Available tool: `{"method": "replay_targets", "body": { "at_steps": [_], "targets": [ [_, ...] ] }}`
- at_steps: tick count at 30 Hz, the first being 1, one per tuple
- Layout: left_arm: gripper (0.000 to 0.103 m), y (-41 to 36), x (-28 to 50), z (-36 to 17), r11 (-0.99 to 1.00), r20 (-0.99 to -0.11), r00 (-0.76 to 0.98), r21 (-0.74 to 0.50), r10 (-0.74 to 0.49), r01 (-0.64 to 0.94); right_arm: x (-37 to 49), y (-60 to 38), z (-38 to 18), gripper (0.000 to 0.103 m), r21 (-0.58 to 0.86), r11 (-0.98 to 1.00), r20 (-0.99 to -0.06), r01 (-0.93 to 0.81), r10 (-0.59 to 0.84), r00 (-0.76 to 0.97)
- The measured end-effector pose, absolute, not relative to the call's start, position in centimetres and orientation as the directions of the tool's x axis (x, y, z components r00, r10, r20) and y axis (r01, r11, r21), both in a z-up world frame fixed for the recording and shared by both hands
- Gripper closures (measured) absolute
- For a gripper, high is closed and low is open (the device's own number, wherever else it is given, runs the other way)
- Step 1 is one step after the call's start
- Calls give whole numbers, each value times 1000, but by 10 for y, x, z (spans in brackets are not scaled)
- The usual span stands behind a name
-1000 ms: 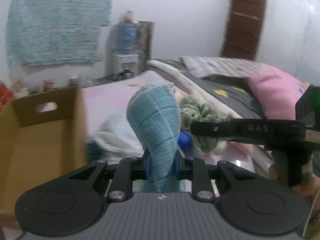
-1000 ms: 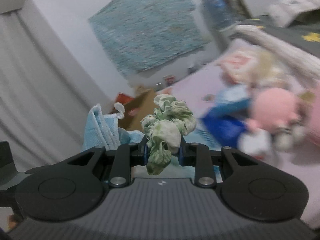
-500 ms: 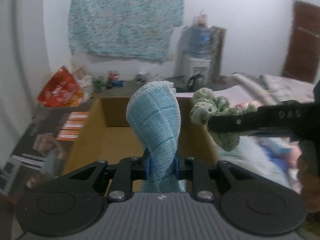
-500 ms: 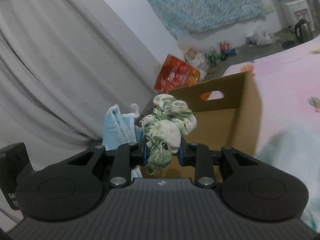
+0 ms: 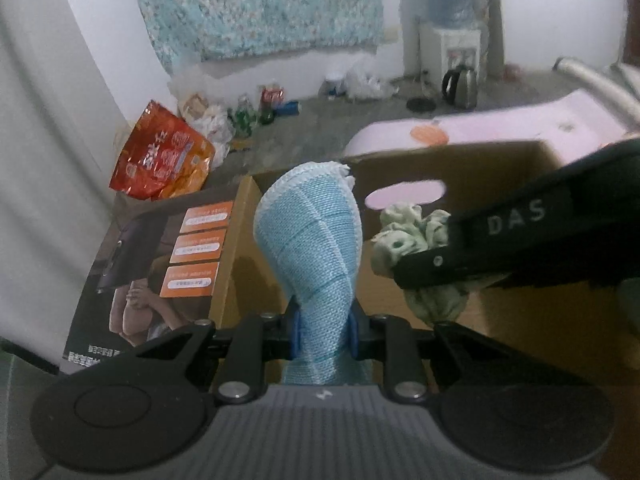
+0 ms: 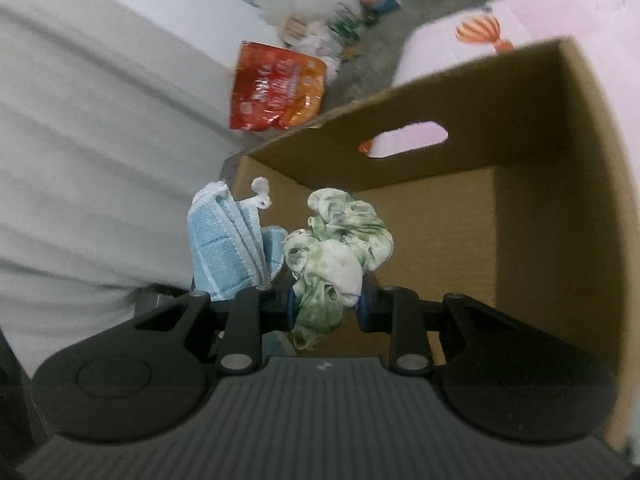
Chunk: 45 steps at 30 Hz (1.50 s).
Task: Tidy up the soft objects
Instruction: 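Carry the towel and scrunchie into the cardboard box and open both tools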
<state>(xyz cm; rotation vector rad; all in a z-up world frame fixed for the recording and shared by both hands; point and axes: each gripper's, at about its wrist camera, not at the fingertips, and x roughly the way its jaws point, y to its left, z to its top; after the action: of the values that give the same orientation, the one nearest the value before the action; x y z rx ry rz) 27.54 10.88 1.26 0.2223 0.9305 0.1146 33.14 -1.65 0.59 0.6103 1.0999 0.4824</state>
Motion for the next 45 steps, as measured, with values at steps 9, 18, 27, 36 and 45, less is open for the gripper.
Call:
{"method": "replay_targets", "body": {
  "at_steps": [9,18,27,36,45],
  "targets": [
    [80,111,311,-19,955,-809,527,296,259,-16,351,2,-43,76,720,693,-657,44,659,367],
    [78,111,334,-39,938,-809,498,346,311,-24,348,11,-67,74,751,655,-637,89,681,361],
    [74,107,339,-47,917,-795,490,399,357,-20,341,14,-69,51,744,654,-656,139,673,341],
    [38,104,329,-30,918,-774,531,395,344,-19,342,9,-58,26,761,640,-624,104,680,384],
    [22,108,307,6,939,-758,578,339,303,-48,331,-4,-50,25,800,594,-563,82,696,446]
  ]
}}
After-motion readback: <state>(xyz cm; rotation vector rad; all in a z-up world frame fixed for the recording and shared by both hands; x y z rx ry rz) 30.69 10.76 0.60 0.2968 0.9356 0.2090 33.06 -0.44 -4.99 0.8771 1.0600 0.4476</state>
